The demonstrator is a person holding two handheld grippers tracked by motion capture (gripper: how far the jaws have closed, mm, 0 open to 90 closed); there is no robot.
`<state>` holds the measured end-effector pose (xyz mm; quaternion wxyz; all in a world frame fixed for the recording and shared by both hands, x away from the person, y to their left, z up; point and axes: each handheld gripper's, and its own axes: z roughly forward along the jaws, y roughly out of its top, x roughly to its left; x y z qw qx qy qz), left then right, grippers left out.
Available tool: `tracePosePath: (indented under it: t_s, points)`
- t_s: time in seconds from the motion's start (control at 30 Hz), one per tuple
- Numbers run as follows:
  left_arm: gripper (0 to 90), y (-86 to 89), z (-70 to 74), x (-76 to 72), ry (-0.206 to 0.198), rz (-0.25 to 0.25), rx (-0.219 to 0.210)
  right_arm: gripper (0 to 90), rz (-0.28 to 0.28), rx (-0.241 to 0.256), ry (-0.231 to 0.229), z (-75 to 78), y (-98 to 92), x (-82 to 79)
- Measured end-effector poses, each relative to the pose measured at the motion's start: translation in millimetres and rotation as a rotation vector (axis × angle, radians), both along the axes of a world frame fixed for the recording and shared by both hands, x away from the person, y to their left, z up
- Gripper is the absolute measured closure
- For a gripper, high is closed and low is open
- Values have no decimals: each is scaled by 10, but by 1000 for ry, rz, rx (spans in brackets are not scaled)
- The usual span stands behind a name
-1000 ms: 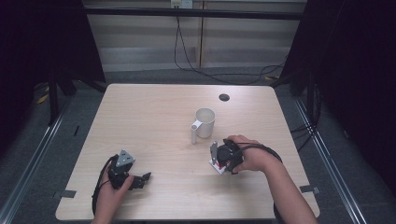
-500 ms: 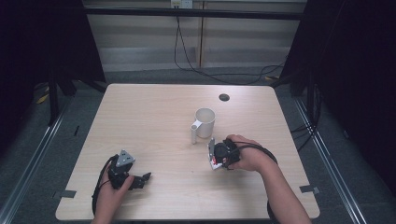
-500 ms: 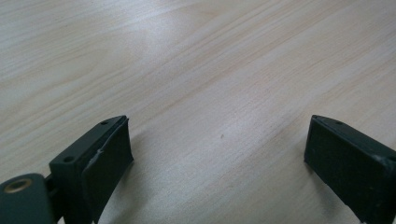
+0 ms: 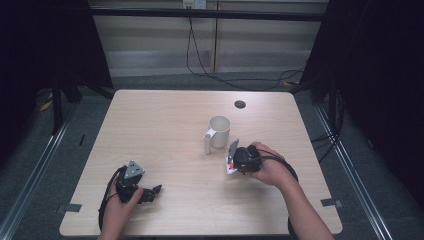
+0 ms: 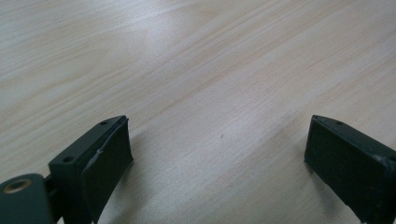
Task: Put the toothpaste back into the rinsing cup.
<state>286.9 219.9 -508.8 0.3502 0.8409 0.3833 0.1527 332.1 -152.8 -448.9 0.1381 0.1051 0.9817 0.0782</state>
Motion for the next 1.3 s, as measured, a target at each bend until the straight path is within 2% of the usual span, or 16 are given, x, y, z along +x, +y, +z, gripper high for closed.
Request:
tracePosePath:
  t_s: [0.1, 0.13, 0.17, 0.2, 0.3, 0.37, 0.43, 0.53, 0.67, 0.9, 1.07, 1.3]
  points:
    - [70, -1, -1, -1, 1, 1, -1, 699, -30, 76, -19, 80, -107, -27]
    - [70, -1, -1, -1, 1, 1, -1, 699, -30, 76, -19, 80, -107, -27]
    - [70, -1, 0, -1, 0, 0, 0, 699, -40, 97, -19, 108, -144, -37]
    - [70, -1, -1, -1, 0, 1, -1, 698, -59, 141, -26, 161, -213, -63]
    - [70, 0, 0, 0, -1, 0, 1, 699, -97, 176, -38, 206, -265, -107]
    - [70, 0, 0, 0, -1, 1, 1, 699, -99, 208, -57, 240, -315, -107]
    - [70, 0, 0, 0, -1, 0, 1, 700, -118, 253, -62, 274, -360, -114]
    - [70, -1, 0, -1, -1, 1, 0, 702, -129, 283, -72, 317, -393, -119]
    - [70, -1, 0, -1, 1, 0, -1, 704, -147, 291, -97, 371, -398, -138]
    - [70, -1, -1, -1, 1, 1, -1, 707, -164, 375, -139, 508, -447, -160]
    - [70, 0, 0, 0, -1, 0, 1, 707, -175, 417, -147, 601, -456, -157]
    - [70, -1, 0, -1, -1, 1, 1, 707, -217, 517, -159, 716, -467, -135]
